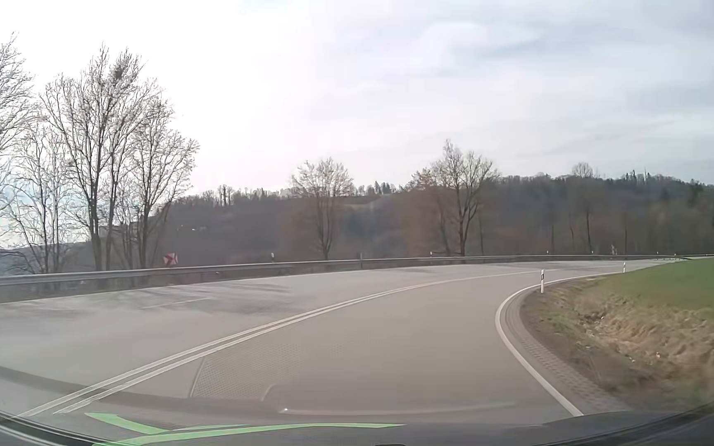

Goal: Follow the waypoints while adhering to traffic rules and regulations

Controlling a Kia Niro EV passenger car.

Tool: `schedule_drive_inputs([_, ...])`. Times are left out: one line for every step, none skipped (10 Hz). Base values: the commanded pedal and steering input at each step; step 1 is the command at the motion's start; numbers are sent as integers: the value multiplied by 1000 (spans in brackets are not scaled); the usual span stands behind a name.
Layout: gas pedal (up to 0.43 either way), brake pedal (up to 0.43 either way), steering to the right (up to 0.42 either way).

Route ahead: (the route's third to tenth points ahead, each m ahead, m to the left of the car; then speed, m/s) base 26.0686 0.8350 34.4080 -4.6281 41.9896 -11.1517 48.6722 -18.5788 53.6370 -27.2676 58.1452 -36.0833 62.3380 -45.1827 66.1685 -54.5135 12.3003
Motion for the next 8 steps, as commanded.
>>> schedule_drive_inputs([39,0,82])
schedule_drive_inputs([39,0,82])
schedule_drive_inputs([39,0,82])
schedule_drive_inputs([39,0,83])
schedule_drive_inputs([39,0,83])
schedule_drive_inputs([39,0,83])
schedule_drive_inputs([47,0,83])
schedule_drive_inputs([47,0,85])
